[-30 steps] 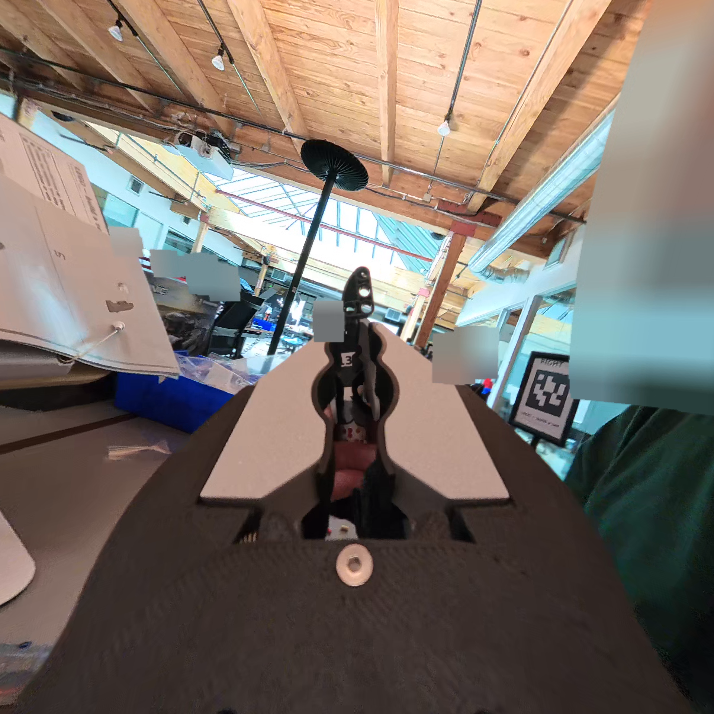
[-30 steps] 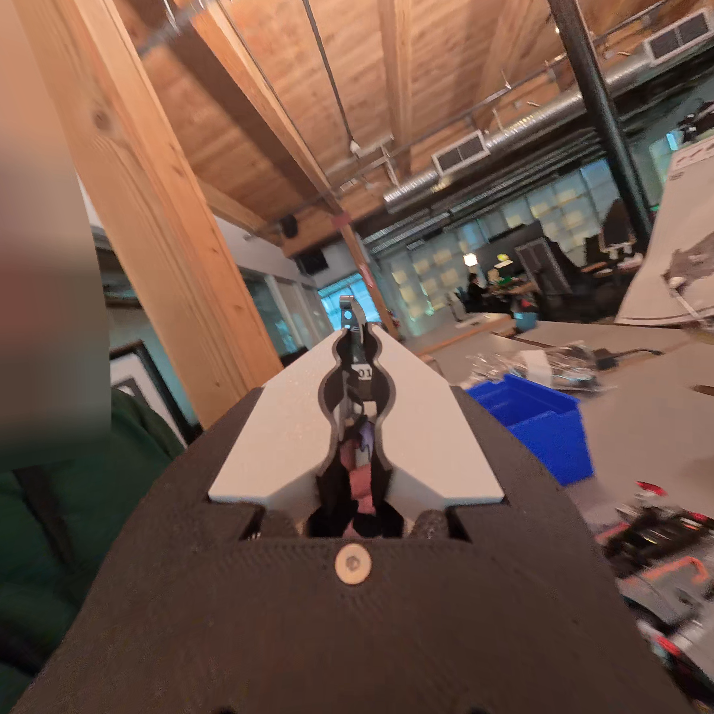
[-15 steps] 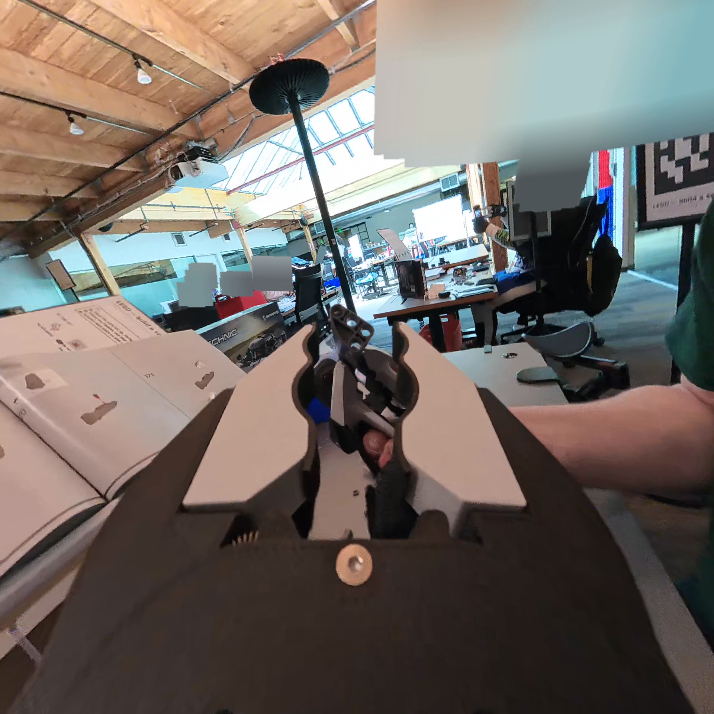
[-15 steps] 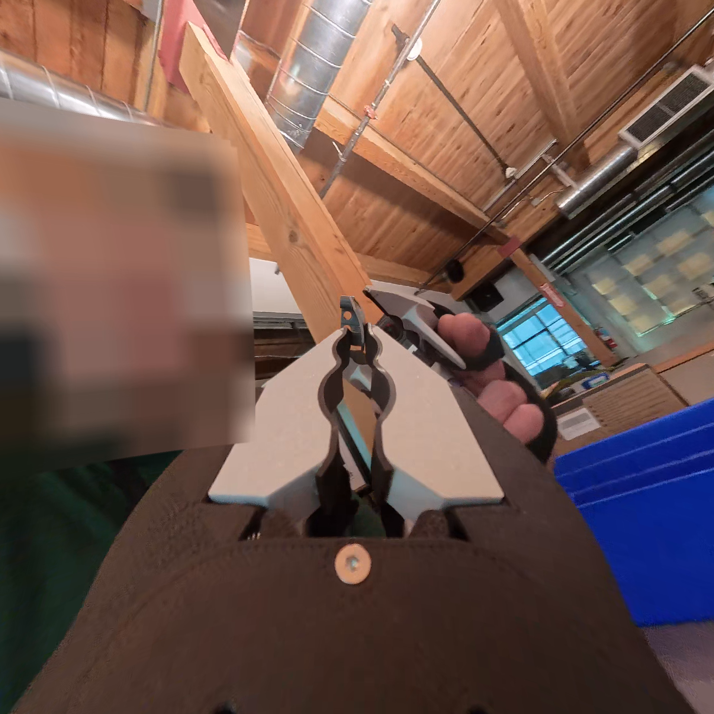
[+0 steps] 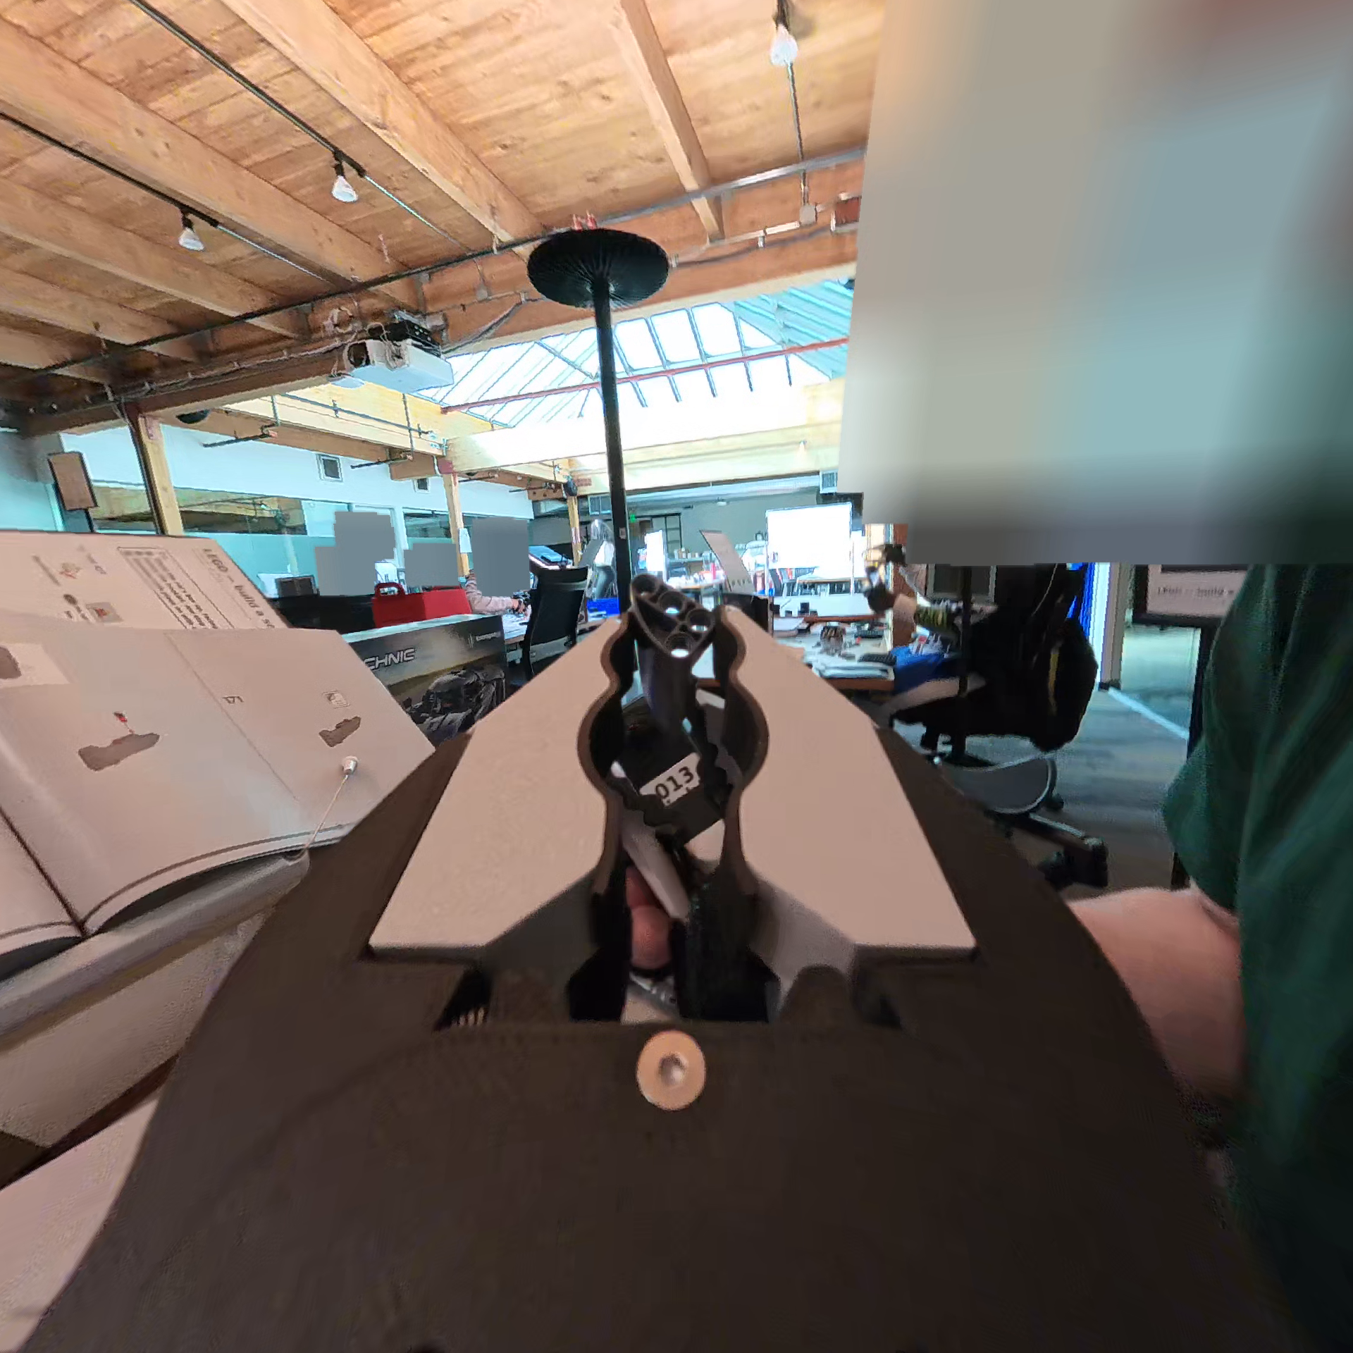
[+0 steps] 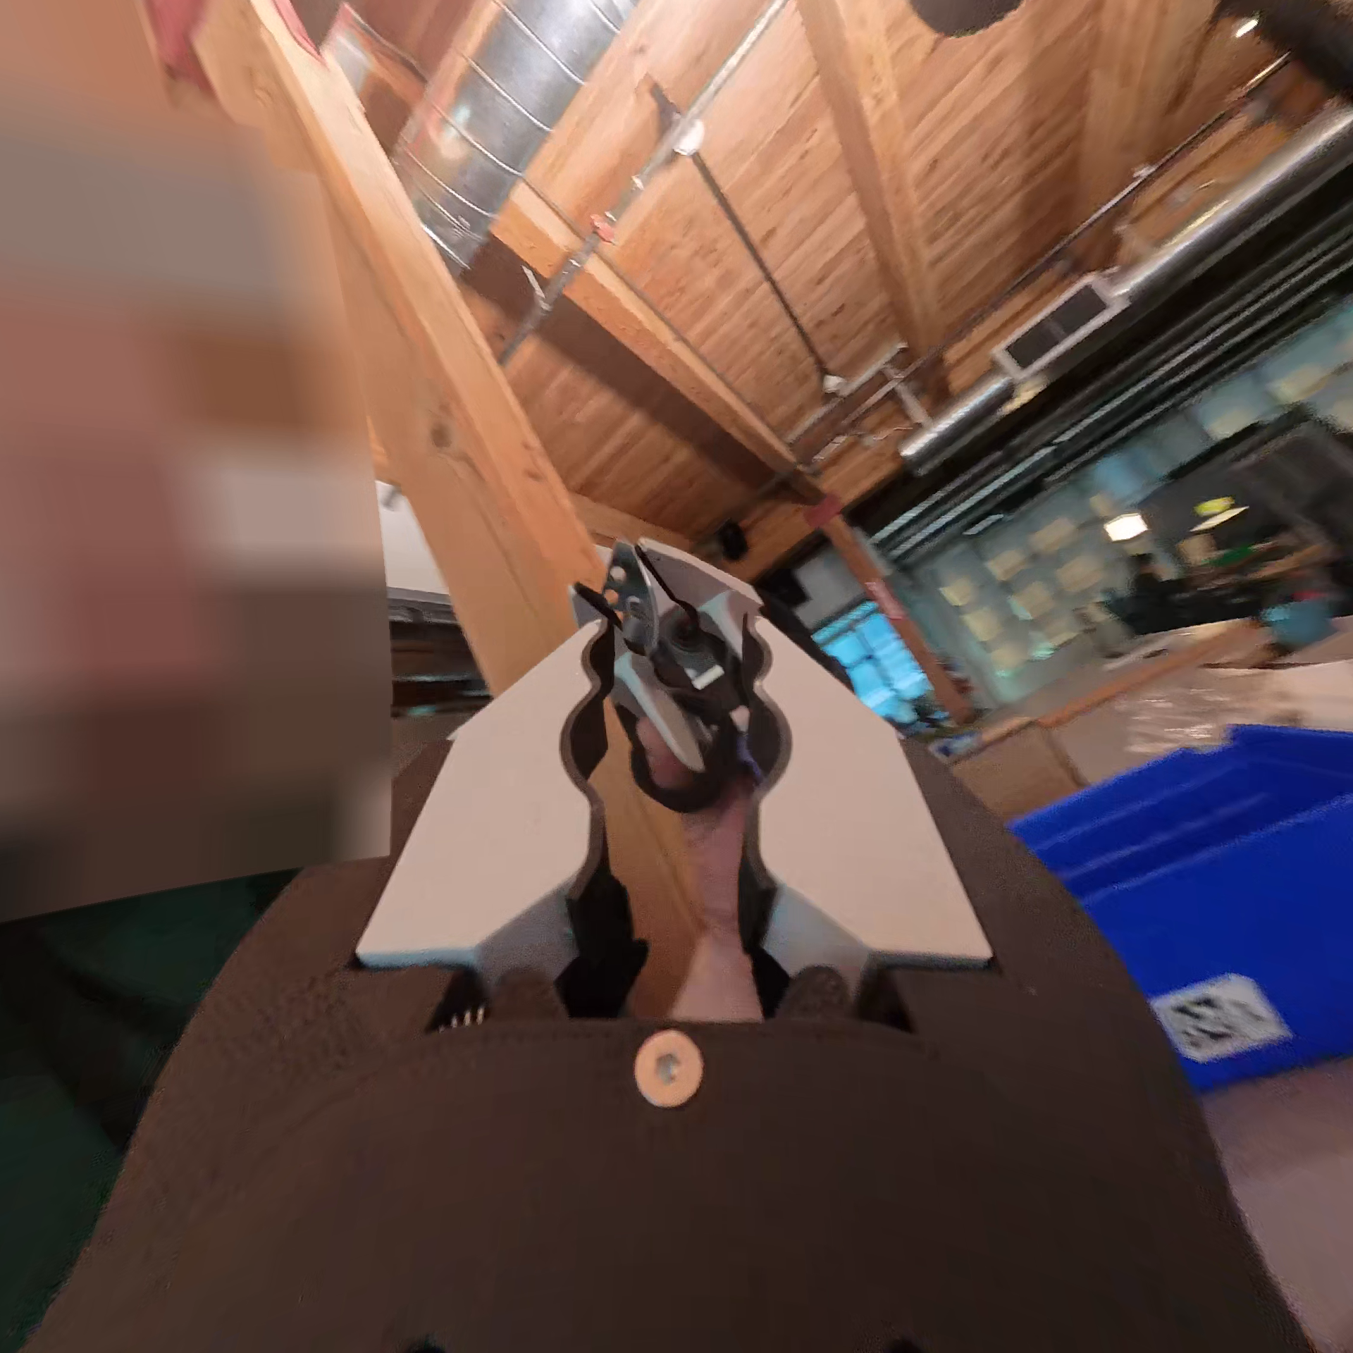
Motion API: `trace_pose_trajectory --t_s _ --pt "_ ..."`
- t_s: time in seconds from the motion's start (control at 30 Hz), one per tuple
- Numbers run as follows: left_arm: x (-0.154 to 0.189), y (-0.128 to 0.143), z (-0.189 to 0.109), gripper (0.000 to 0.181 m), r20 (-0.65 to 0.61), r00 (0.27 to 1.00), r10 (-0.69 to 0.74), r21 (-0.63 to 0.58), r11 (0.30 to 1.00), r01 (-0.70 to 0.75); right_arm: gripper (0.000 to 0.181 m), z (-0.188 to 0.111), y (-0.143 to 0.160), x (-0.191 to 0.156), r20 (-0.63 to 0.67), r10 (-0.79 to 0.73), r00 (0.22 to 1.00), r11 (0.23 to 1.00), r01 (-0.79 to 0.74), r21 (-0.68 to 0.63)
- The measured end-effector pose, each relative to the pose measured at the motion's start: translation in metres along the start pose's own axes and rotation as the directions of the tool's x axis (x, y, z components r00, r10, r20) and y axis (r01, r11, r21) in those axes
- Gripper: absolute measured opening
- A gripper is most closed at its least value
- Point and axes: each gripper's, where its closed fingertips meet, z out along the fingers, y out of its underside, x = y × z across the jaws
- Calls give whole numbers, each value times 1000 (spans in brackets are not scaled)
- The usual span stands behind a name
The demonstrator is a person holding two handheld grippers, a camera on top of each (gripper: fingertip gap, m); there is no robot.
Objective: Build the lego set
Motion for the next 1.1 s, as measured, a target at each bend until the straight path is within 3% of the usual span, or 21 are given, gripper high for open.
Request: trace_pose_trajectory --t_s 0.03,0.1,0.17,0.2,0.27,0.33,0.43,0.5,0.57,0.73,0.93,1.1 --pt "-4 -1 0 18 16 999 -36 13 999 35 37 -5 -1 3 -60 -91 994 996 90 -28" --pt "-8 -1 1 18 15 996 -89 20 996 88 40 -12 -4 3 -159 -277 948 959 264 -101" --pt "-13 1 8 18 24 991 -133 18 991 133 40 -18 -1 6 -264 -504 822 857 441 -266" --pt "-13 2 12 18 20 988 -152 12 988 152 40 -20 -3 4 -296 -622 725 777 526 -344" --pt "-16 8 24 18 33 981 -189 -1 982 189 47 -28 -14 0 -352 -816 458 578 644 -502" --pt "-12 13 38 18 8 972 -236 -10 972 236 45 -32 -21 -12 -324 -924 204 371 685 -627" --pt "-2 22 57 18 -27 954 -300 -30 954 299 44 -42 -28 -22 -183 -968 -175 45 592 -805" --pt "6 27 68 21 -44 938 -343 -38 939 341 40 -46 -28 -26 -69 -945 -318 -107 504 -857" --pt "15 31 76 18 -65 916 -396 -49 918 394 37 -51 -31 -31 -26 -915 -403 -171 446 -879" --pt "27 38 89 17 -109 844 -525 -51 851 523 18 -65 -40 -49 31 -856 -516 -240 344 -908" --pt "40 47 106 17 -150 779 -609 -69 792 606 14 -83 -44 -65 45 -837 -545 -240 293 -925" --pt "46 51 115 16 -210 684 -698 -77 709 700 15 -92 -49 -73 103 -793 -600 -297 233 -926"
